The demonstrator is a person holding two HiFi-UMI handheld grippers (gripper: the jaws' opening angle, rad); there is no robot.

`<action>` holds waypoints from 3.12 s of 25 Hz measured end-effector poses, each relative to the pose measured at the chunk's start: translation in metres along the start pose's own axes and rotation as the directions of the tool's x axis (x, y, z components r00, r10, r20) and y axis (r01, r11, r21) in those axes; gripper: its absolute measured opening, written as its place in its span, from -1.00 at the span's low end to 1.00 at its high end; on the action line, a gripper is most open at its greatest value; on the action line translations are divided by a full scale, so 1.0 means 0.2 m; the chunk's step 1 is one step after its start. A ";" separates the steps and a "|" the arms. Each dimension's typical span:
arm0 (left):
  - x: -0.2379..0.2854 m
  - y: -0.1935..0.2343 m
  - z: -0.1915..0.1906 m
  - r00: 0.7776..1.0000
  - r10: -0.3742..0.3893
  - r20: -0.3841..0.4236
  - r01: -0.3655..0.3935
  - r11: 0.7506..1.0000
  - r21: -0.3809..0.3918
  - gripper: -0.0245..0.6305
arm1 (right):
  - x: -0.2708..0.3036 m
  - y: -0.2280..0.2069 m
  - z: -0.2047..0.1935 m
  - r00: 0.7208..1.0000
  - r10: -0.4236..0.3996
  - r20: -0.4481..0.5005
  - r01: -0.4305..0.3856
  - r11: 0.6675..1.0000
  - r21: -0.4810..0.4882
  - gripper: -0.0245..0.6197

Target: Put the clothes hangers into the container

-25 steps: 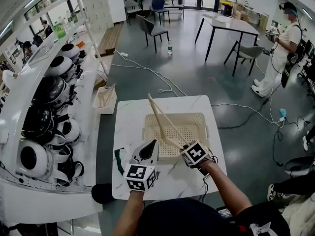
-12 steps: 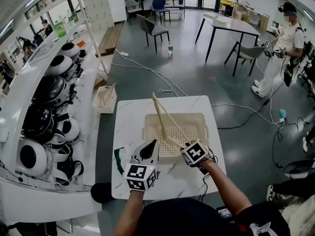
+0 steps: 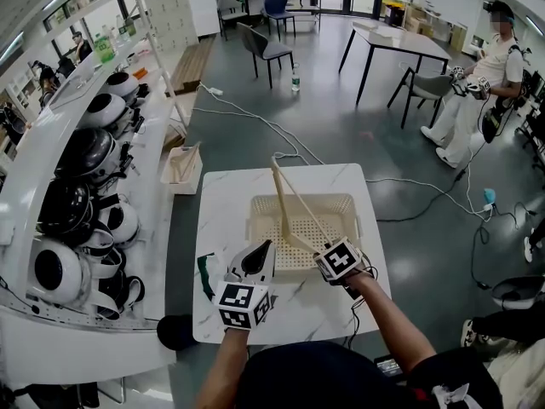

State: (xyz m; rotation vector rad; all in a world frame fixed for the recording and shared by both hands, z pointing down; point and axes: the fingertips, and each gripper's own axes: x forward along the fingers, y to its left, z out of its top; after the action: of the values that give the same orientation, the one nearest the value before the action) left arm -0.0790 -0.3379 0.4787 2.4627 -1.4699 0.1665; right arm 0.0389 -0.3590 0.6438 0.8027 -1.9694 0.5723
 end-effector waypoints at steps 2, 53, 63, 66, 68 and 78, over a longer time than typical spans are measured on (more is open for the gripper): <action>0.00 0.01 -0.01 1.000 -0.001 -0.002 0.001 1.000 0.000 -0.92 | 0.01 -0.01 0.00 1.000 0.002 -0.003 -0.002 1.000 0.007 -0.44; 0.22 0.07 -0.05 0.995 -0.099 -0.023 0.098 0.994 -0.043 -0.92 | 0.14 -0.23 0.04 0.995 -0.101 0.019 0.101 0.995 -0.007 -0.08; 0.22 0.08 -0.06 0.995 -0.092 -0.029 0.091 0.995 -0.038 -0.92 | 0.14 -0.24 0.05 0.994 -0.098 0.047 0.097 0.995 0.024 -0.08; 0.22 0.07 -0.06 0.995 -0.093 -0.029 0.092 0.995 -0.037 -0.92 | 0.12 -0.24 0.06 0.994 -0.094 0.052 0.092 0.995 0.045 -0.08; 0.22 0.07 -0.06 0.995 -0.094 -0.028 0.093 0.995 -0.035 -0.92 | 0.10 -0.24 0.06 0.994 -0.092 0.057 0.088 0.994 0.066 -0.08; 0.18 -0.01 -0.04 0.995 -0.093 -0.019 0.093 0.995 -0.020 -0.92 | -0.02 -0.20 0.07 0.990 -0.081 0.114 0.069 0.992 0.104 -0.13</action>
State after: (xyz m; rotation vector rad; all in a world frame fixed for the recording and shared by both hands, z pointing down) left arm -0.0600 -0.3643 0.4946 2.5009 -1.3393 0.1566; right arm 0.0613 -0.3949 0.6356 0.9885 -2.0208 0.5949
